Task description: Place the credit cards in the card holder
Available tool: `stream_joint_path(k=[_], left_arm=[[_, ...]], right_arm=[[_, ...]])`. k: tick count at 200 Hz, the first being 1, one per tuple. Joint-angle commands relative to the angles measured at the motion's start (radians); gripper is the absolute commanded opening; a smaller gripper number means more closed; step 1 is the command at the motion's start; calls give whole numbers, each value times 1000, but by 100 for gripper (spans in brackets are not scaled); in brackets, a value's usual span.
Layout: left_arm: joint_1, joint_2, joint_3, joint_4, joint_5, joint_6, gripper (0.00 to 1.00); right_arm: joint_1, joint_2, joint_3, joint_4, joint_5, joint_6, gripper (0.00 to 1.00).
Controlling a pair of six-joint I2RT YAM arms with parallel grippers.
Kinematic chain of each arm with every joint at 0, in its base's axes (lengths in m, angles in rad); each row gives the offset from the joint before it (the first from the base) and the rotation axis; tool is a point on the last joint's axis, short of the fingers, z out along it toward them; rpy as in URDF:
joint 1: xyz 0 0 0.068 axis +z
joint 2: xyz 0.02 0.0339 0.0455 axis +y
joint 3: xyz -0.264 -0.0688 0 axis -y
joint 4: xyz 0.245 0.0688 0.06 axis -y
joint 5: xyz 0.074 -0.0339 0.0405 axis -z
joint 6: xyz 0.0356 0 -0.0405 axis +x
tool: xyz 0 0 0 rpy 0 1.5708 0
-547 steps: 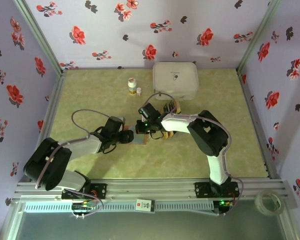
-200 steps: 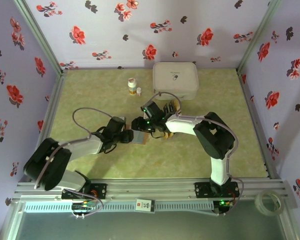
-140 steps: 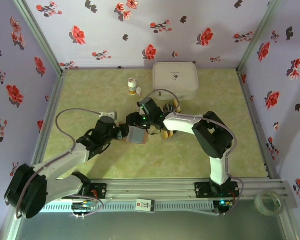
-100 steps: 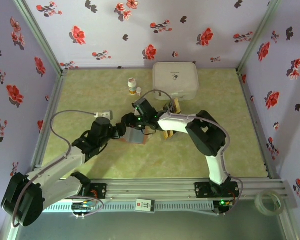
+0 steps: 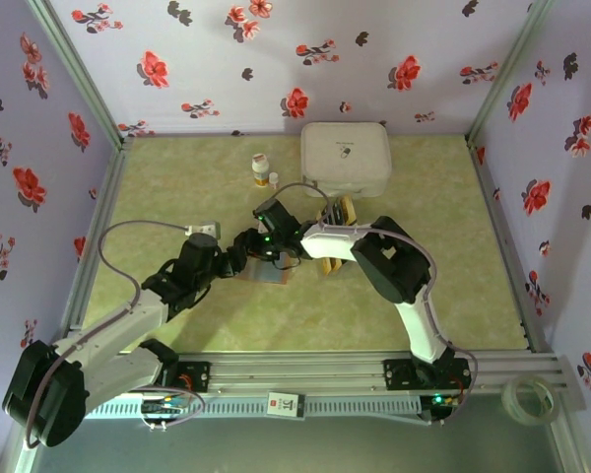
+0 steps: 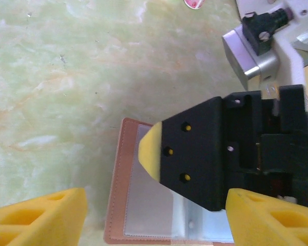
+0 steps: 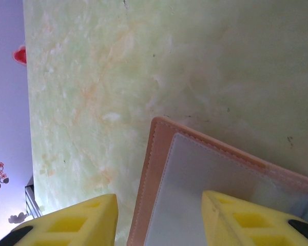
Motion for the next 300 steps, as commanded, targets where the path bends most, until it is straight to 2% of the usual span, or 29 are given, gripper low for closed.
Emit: stream_joint_path(k=[1,61,112,175,207,241,279,300], left_arm=[[14,25,-9,-13,-23,14,73],[40,207,74,-27,-22,71,74],[69,354,143,-18,-24,132,75],[77,442,166,-20,-22,157,75],[77,437,129,-2,-16,136,75],[75,416,83,22,3,110,74],[65,379,37,41,11,74,73],[56,354,17,44,13,53,73]], right_arm=[[-8,-119,-13,-72,26,-58,47],[-20,-334,-146,-334,281,-233,47],[-19,-368,-224,-396,384,-288,47],[-30,-325,-264,-382,403,-312,45],[-51,-313,-273,-382,406,-333,35],[-71,-308,-262,-391,395,-364,30],[-80,-294,-226,-416,391,-389,30],[-80,-297,-211,-427,379,-395,38]])
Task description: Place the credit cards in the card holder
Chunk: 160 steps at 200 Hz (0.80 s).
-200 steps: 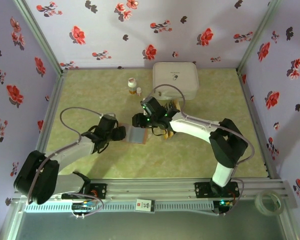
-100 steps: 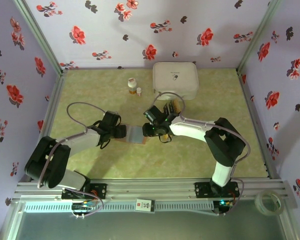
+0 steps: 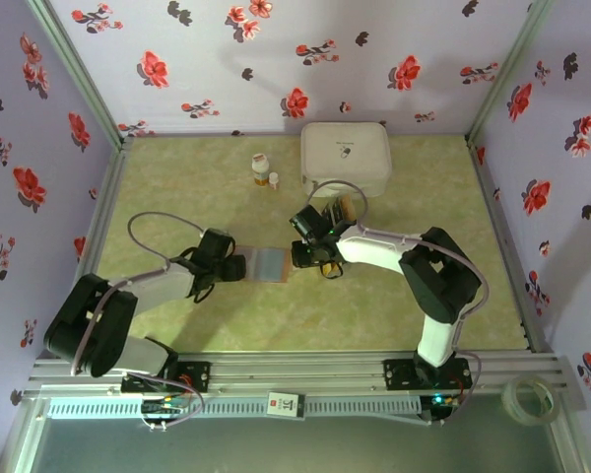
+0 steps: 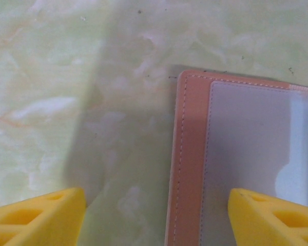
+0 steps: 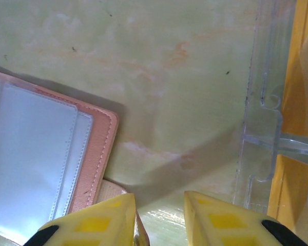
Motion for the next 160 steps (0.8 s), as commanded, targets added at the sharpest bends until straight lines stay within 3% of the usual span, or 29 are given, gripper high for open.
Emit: stream_joint_path(k=[1,43,126,160], left_arm=[[-11,-38,-29,7,8,-45,73],[-25,-100,-53,4,7,-79,73],[-24,-118,-32,-10,5,-76,74],[-24,-119,-23,-15,7,-79,74]], right_arm=[[-6,7,46,-34,0,-31,38],[-6,-57,33,-35,-6,-23,51],[-7,-204,-97,12,-28,30,52],[-6,-269,-79,-59,15,0,51]])
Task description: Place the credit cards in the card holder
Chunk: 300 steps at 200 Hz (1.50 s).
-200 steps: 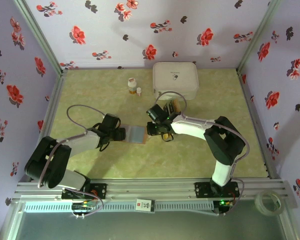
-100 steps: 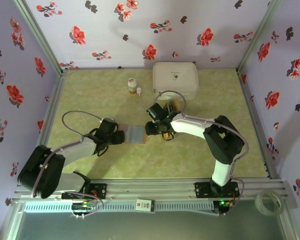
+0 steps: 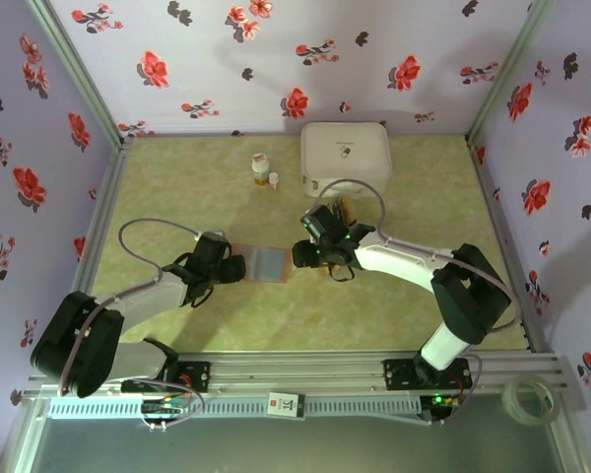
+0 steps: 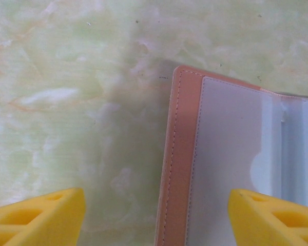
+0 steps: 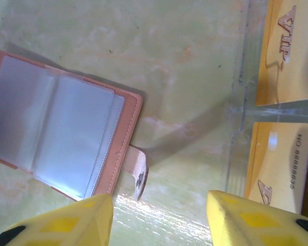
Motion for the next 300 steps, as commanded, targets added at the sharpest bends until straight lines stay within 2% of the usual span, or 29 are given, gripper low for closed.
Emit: stream_joint_path(k=[1,43,111,143,203,227,243,272,300], left_arm=[[-5,-14,22,-18,-1,-11,74],[-7,-42,26,-33,-1,-15,75],[-7,-109,30,-61,-39,-30,76],[-5,-142,30,-78,-63,-29,78],[-4,-146,28,-88,-70,-27,82],[-4,-145,27,-87,-70,-30,84],[-4,-145,29,-89,-71,-30,84],[-4,-147,37,-90,-73,-25,86],[-3,-137,47,-84,-71,-26,87]], right_arm=[[-6,-69,14,-53,38,-11,51],[-4,-82,100,-245,180,-72,49],[34,10,218,-430,304,-122,40],[63,65,260,-478,356,-130,39],[105,100,280,-477,381,-115,37],[114,41,242,-458,369,-89,37],[116,-26,182,-438,301,-60,37],[116,-160,4,-374,226,5,37],[116,-243,-141,-308,228,62,38]])
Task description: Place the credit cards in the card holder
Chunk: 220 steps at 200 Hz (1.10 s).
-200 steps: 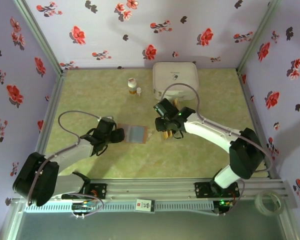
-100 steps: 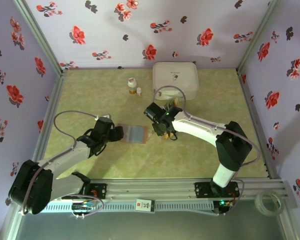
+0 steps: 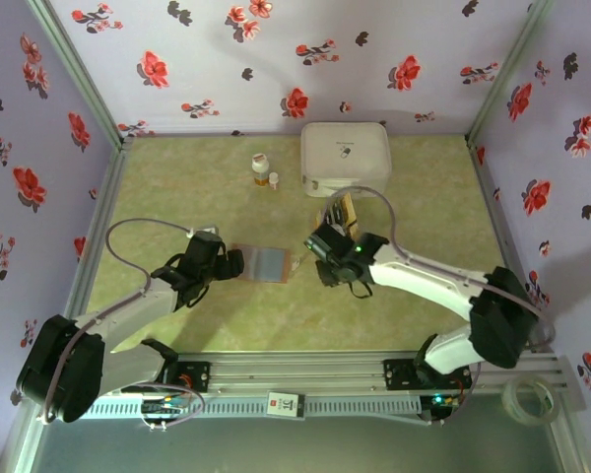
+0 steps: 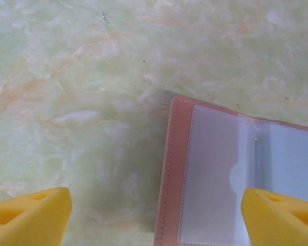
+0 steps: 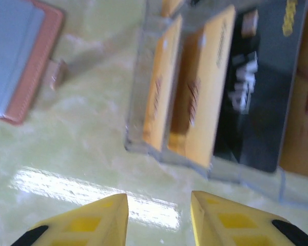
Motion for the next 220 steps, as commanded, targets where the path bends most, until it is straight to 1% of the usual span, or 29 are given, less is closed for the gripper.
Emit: stream_joint_path(k=[1,21,44,69,118,189,202,220], left_arm=[[-3,3,37,-14,-28,-16,87],[-3,15,44,-9,-28,-17,88],[-4,22,48,-10,-27,-20,88],[-4,17,49,-14,-26,-21,89],[-4,11,47,-20,-27,-26,91],[-5,4,45,-20,-24,-30,92],[-5,0,44,-21,-22,-28,93],[-5,-1,45,-21,-20,-28,94]], right_arm=[[3,-45,-95,65,-22,80,38],[4,-58,-152,152,-17,103,38],[2,-36,-181,242,26,123,38],[-11,19,-154,274,68,113,38],[-70,110,-93,308,80,73,37],[-149,164,-14,320,22,26,36],[-150,136,-3,294,1,19,36],[-149,54,4,258,-34,14,39]])
